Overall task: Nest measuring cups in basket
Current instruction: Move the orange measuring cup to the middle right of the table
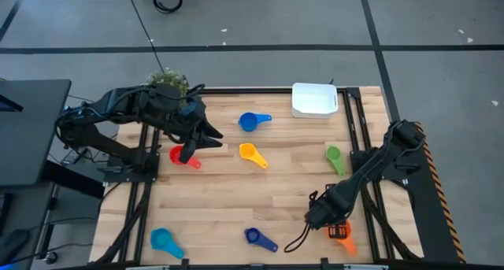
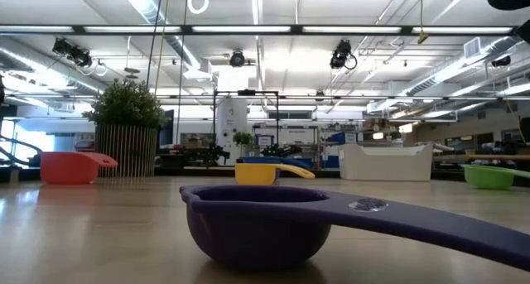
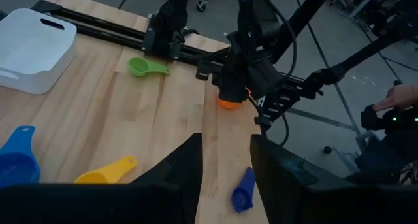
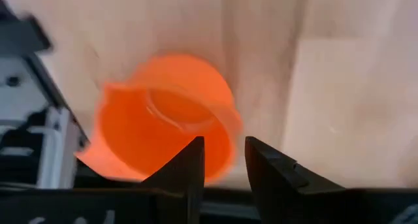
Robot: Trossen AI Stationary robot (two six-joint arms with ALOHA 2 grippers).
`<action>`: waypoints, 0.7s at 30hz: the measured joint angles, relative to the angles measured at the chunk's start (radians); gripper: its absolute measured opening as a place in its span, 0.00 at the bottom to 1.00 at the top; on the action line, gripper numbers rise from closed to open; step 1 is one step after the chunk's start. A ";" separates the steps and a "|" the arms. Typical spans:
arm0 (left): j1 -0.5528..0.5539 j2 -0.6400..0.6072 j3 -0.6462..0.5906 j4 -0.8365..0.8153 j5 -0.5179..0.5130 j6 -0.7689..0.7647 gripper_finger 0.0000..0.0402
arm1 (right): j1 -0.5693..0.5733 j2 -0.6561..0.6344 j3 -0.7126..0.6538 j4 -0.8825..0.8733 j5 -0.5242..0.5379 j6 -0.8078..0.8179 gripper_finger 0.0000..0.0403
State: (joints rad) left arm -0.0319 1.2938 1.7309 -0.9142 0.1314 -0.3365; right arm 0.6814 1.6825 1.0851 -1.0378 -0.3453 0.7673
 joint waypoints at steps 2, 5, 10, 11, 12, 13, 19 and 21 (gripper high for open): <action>0.000 0.000 0.000 0.001 0.000 -0.008 0.34 | 0.000 -0.003 -0.020 0.024 0.002 0.017 0.29; 0.000 0.000 0.000 0.003 0.000 -0.019 0.34 | 0.000 -0.003 -0.057 0.031 -0.005 0.025 0.29; 0.000 0.000 0.000 0.004 0.000 -0.020 0.34 | 0.000 -0.003 -0.117 0.064 -0.008 0.022 0.29; 0.000 0.000 0.000 0.004 0.000 -0.020 0.34 | 0.000 -0.003 -0.129 0.082 -0.008 0.019 0.29; 0.000 0.000 0.000 0.004 0.000 -0.020 0.34 | 0.000 -0.003 -0.138 0.100 -0.007 0.019 0.29; 0.000 0.000 0.000 0.004 0.000 -0.020 0.34 | 0.000 -0.003 -0.145 0.109 0.003 0.018 0.29; 0.000 0.000 0.000 0.005 0.000 -0.045 0.34 | -0.016 -0.003 -0.154 0.124 0.090 0.017 0.08; 0.000 0.000 0.000 0.004 0.000 -0.047 0.34 | -0.035 -0.003 -0.154 0.123 0.091 0.015 0.03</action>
State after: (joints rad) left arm -0.0322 1.2938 1.7306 -0.9098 0.1314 -0.3835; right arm 0.6469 1.6791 0.9312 -0.9150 -0.2547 0.7822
